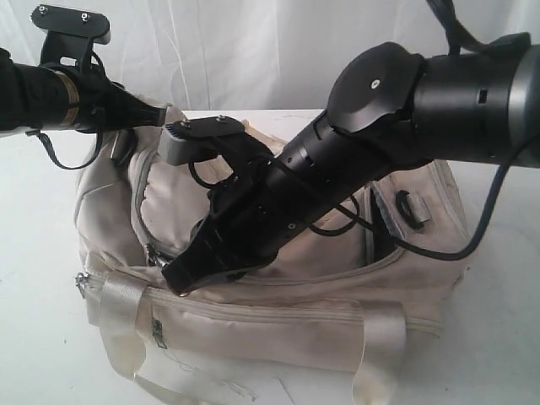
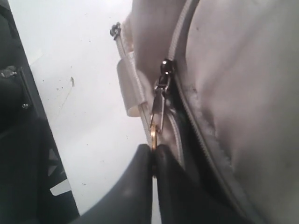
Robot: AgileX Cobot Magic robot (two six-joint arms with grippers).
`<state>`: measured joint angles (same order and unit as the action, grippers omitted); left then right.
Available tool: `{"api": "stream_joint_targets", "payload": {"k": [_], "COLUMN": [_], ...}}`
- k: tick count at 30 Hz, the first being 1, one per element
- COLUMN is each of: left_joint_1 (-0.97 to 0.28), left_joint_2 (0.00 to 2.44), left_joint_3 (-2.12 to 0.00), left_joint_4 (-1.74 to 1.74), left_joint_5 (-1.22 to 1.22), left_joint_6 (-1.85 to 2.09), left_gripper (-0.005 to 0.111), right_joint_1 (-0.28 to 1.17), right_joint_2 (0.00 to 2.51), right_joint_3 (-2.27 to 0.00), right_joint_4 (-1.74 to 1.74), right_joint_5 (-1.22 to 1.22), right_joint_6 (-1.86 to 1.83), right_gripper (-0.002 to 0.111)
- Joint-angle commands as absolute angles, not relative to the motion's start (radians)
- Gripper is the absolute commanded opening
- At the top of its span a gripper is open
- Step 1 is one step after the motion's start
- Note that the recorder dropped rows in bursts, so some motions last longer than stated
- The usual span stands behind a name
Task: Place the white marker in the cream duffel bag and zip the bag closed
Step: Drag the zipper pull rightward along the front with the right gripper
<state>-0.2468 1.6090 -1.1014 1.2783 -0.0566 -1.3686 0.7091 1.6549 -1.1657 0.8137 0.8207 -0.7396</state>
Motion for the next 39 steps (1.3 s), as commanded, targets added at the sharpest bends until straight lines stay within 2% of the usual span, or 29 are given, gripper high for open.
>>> {"api": "stream_joint_targets", "payload": {"k": [1, 20, 32, 35, 39], "left_joint_1": [-0.242, -0.242, -0.242, -0.242, -0.242], "left_joint_2": [1.606, 1.606, 1.606, 1.606, 1.597], "left_joint_3": [-1.107, -1.107, -1.107, -1.107, -1.107], "left_joint_4": [1.292, 1.294, 1.294, 1.294, 1.294], "left_joint_5": [-0.032, -0.02, -0.121, -0.148, -0.112], "left_joint_6": [-1.366, -1.361, -1.361, -1.361, -1.361], "left_gripper": [0.0, 0.0, 0.0, 0.009, 0.037], "right_joint_1": [0.707, 0.707, 0.707, 0.707, 0.707], "right_joint_2": [1.605, 1.458, 1.459, 1.459, 1.459], "right_joint_3": [-1.162, -1.162, -1.162, -1.162, -1.162], "right_joint_4": [0.71, 0.336, 0.364, 0.368, 0.37], "right_joint_5": [0.885, 0.992, 0.897, 0.892, 0.887], "right_joint_6": [-0.674, -0.425, -0.418, -0.418, -0.418], "right_gripper": [0.0, 0.0, 0.0, 0.0, 0.0]}}
